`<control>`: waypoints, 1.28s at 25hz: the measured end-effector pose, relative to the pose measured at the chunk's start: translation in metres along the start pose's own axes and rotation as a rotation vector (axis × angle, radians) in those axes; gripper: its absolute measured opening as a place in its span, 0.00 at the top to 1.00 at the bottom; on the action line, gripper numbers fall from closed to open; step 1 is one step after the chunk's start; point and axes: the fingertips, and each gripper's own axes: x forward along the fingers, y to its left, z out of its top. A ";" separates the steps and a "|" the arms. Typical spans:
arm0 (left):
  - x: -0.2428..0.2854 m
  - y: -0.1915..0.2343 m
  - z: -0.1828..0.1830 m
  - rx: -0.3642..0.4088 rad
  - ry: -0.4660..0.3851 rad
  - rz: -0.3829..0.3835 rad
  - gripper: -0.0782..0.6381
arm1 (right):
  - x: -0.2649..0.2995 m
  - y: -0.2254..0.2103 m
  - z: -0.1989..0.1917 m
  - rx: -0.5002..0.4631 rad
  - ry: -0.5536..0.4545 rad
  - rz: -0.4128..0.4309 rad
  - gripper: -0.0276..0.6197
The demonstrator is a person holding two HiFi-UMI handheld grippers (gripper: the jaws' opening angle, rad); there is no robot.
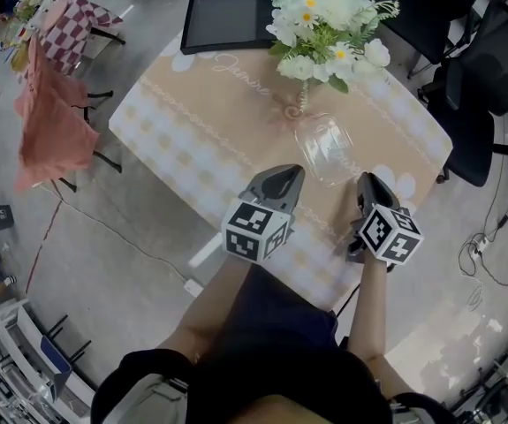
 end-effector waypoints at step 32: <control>0.044 0.008 -0.009 -0.012 0.041 0.017 0.87 | 0.065 -0.011 -0.007 -0.202 0.276 0.143 0.86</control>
